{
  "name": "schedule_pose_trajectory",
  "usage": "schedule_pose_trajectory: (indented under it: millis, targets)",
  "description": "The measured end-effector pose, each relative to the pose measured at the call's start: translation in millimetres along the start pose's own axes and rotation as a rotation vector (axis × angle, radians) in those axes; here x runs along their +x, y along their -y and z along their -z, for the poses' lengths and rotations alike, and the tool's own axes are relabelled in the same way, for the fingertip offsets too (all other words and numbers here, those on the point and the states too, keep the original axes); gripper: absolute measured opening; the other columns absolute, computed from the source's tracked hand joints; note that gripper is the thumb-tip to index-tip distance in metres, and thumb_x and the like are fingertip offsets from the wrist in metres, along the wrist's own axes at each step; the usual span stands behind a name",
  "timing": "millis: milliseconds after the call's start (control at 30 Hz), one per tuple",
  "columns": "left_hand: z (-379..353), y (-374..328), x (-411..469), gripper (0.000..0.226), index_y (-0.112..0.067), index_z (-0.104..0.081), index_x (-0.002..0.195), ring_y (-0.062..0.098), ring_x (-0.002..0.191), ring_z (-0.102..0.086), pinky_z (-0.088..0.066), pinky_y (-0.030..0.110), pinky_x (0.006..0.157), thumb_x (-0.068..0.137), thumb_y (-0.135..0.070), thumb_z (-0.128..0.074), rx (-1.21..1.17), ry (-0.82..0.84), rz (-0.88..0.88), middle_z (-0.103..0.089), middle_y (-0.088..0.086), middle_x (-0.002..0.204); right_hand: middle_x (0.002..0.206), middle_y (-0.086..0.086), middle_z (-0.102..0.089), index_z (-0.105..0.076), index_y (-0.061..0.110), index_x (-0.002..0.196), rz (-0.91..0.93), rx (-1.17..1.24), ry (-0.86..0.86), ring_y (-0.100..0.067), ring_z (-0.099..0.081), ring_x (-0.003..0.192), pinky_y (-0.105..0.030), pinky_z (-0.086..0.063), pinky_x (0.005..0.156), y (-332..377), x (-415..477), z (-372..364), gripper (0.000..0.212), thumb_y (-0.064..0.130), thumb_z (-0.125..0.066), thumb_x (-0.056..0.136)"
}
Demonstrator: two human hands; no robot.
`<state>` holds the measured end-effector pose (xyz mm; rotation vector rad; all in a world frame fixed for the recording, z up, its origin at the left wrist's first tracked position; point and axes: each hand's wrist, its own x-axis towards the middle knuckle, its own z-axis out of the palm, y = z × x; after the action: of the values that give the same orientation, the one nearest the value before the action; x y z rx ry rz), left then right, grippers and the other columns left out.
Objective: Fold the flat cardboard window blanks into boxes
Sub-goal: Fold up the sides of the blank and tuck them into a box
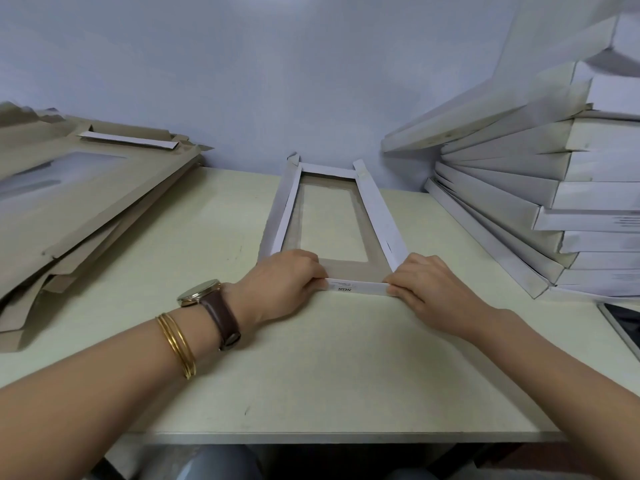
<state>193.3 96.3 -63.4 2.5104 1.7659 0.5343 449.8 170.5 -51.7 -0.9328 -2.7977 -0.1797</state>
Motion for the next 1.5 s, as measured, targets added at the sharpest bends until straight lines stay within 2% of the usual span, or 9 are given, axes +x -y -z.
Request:
schedule_pose_trajectory:
  millis: [200, 367, 467, 667, 800, 900, 1067, 1233, 1500]
  targets:
    - [7.9, 15.6, -11.9, 0.030, -0.014, -0.067, 0.095, 0.016, 0.092, -0.050, -0.044, 0.035, 0.076, 0.100, -0.033, -0.045, 0.060, -0.003, 0.023, -0.058, -0.003, 0.089, 0.090, 0.013, -0.060, -0.070, 0.022, 0.101, -0.016, 0.067, -0.039, -0.012, -0.047, 0.099, -0.029, -0.024, 0.088, -11.2, -10.4, -1.9, 0.021, 0.020, -0.049, 0.100]
    - [18.8, 30.6, -22.8, 0.031, -0.013, -0.069, 0.094, 0.023, 0.091, -0.051, -0.043, 0.038, 0.077, 0.100, -0.034, -0.046, 0.103, 0.003, 0.008, -0.055, -0.003, 0.081, 0.093, 0.007, -0.062, -0.074, 0.015, 0.087, 0.004, 0.030, -0.123, -0.022, -0.049, 0.096, -0.038, -0.037, 0.082, -11.3, -9.5, -0.4, 0.011, 0.018, -0.064, 0.092]
    - [22.2, 38.7, -30.3, 0.029, -0.018, -0.070, 0.089, 0.023, 0.092, -0.045, -0.029, 0.031, 0.076, 0.097, -0.038, -0.051, 0.203, -0.078, -0.035, -0.061, -0.005, 0.080, 0.090, 0.007, -0.062, -0.074, 0.014, 0.079, -0.038, 0.052, -0.134, -0.023, -0.048, 0.091, -0.038, -0.042, 0.078, -15.7, -11.4, 3.5, 0.013, 0.021, -0.069, 0.089]
    - [24.1, 40.5, -30.4, 0.032, -0.020, -0.067, 0.085, 0.019, 0.095, -0.034, -0.017, 0.029, 0.076, 0.097, -0.043, -0.048, 0.253, -0.069, 0.010, -0.053, -0.009, 0.078, 0.087, 0.007, -0.059, -0.074, 0.015, 0.081, -0.097, 0.127, -0.111, -0.015, -0.051, 0.086, -0.027, -0.041, 0.074, -18.0, -11.2, 2.4, 0.017, 0.027, -0.066, 0.090]
    - [24.9, 36.3, -26.9, 0.028, -0.023, -0.066, 0.096, 0.019, 0.097, -0.035, -0.024, 0.031, 0.080, 0.099, -0.039, -0.044, 0.329, 0.006, 0.028, -0.048, -0.010, 0.080, 0.089, 0.005, -0.058, -0.075, 0.013, 0.083, -0.133, 0.162, -0.089, -0.011, -0.053, 0.081, -0.023, -0.036, 0.073, -17.9, -9.5, 1.5, 0.017, 0.026, -0.066, 0.090]
    - [24.9, 29.4, -23.2, 0.025, -0.022, -0.059, 0.086, 0.020, 0.094, -0.038, -0.026, 0.031, 0.081, 0.098, -0.035, -0.041, 0.377, 0.026, 0.031, -0.045, -0.008, 0.077, 0.089, 0.003, -0.059, -0.075, 0.011, 0.082, -0.133, 0.174, -0.062, -0.013, -0.054, 0.079, -0.023, -0.037, 0.072, -18.5, -6.8, 3.7, 0.017, 0.023, -0.067, 0.090]
    - [18.5, 9.9, -13.5, 0.031, -0.014, -0.057, 0.081, 0.023, 0.089, -0.048, -0.034, 0.029, 0.076, 0.097, -0.036, -0.041, 0.299, 0.057, 0.028, -0.054, 0.000, 0.084, 0.090, 0.004, -0.057, -0.073, 0.010, 0.079, -0.154, 0.167, -0.005, -0.015, -0.054, 0.080, -0.021, -0.034, 0.069, -19.9, -4.0, 8.3, 0.018, 0.021, -0.066, 0.091]
    - [3.9, -19.7, 10.3, 0.030, -0.017, -0.046, 0.078, 0.024, 0.093, -0.047, -0.041, 0.035, 0.075, 0.100, -0.035, -0.041, 0.121, 0.084, 0.044, -0.038, -0.002, 0.083, 0.091, 0.005, -0.058, -0.073, 0.010, 0.080, -0.174, 0.161, 0.031, -0.012, -0.054, 0.078, -0.020, -0.033, 0.067, -18.3, -0.4, 13.4, 0.018, 0.024, -0.067, 0.089]
    - [-12.0, -45.9, 40.8, 0.021, -0.010, -0.060, 0.096, 0.022, 0.084, -0.044, -0.029, 0.031, 0.068, 0.098, -0.019, -0.042, -0.001, 0.043, 0.031, -0.042, -0.002, 0.085, 0.074, -0.016, -0.064, -0.066, -0.003, 0.074, -0.390, 0.254, 0.115, -0.022, -0.052, 0.066, -0.022, -0.040, 0.056, -20.8, 18.0, 25.4, 0.028, 0.021, -0.059, 0.087]
